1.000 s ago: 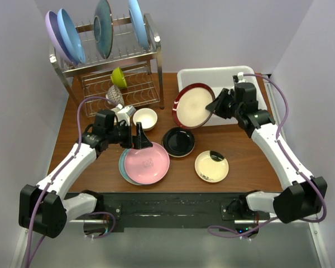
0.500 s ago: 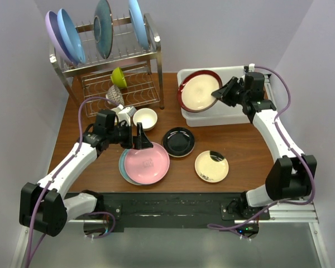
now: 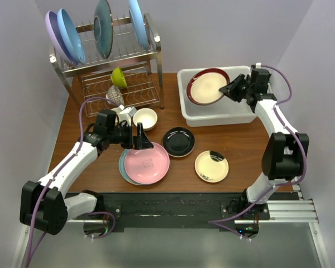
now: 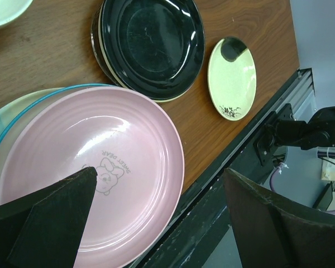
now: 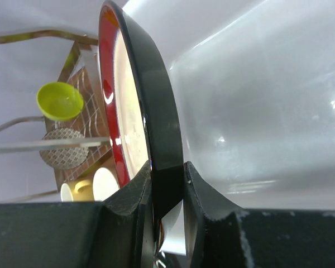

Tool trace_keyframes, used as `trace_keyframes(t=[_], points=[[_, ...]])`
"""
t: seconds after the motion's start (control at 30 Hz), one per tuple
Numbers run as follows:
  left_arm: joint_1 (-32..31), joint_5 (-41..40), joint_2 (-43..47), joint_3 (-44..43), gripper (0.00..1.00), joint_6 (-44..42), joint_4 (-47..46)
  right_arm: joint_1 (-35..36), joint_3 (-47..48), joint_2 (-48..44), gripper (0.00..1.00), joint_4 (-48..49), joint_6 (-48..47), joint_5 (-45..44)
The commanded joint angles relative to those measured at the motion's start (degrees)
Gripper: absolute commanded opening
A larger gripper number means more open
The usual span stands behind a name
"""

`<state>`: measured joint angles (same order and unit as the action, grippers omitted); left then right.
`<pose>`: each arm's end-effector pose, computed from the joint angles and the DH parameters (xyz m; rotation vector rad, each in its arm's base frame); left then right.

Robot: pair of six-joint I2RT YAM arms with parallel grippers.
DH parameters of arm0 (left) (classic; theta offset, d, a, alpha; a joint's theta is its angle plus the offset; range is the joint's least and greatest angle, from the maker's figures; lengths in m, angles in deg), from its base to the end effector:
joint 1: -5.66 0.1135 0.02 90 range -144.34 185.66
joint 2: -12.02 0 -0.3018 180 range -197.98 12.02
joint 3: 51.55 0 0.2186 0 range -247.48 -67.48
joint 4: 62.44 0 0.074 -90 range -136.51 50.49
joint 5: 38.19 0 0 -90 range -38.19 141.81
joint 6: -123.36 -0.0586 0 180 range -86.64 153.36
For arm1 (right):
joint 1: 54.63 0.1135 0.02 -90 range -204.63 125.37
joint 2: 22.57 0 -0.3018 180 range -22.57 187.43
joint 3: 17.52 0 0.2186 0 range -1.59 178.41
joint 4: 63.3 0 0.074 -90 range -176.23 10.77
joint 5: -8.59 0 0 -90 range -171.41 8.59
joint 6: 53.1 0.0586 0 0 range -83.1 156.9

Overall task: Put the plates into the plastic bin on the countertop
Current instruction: Place the plate in the plastic bin.

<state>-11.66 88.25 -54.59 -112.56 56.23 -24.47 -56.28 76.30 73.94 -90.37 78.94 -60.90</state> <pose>0.1858 -0.0944 0.2857 0.2198 2.3867 -1.0834 0.3849 0.0095 0.3391 0.5886 2.0728 0.7931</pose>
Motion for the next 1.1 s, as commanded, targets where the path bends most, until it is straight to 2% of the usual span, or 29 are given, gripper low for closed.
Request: trace_keyframes(t=[0.0,0.33,0.93,1.07], points=[[-0.08,1.79,-0.27,0.61,1.00,-1.34,-1.13,0.07,5.17,1.31,0.00,8.15,0.77,5.33],[0.01,2.31,-0.89,0.78,1.00,-1.34,-1.39,-0.02,2.80,4.03,0.00,7.62,-0.65,3.66],[0.01,2.31,-0.63,0.87,1.00,-1.78,-0.95,-0.28,5.61,13.44,0.00,0.95,-3.63,3.40],[0.01,2.31,-0.54,0.96,1.00,-1.69,-0.86,-0.46,5.61,14.50,0.09,0.24,-3.81,3.48]])
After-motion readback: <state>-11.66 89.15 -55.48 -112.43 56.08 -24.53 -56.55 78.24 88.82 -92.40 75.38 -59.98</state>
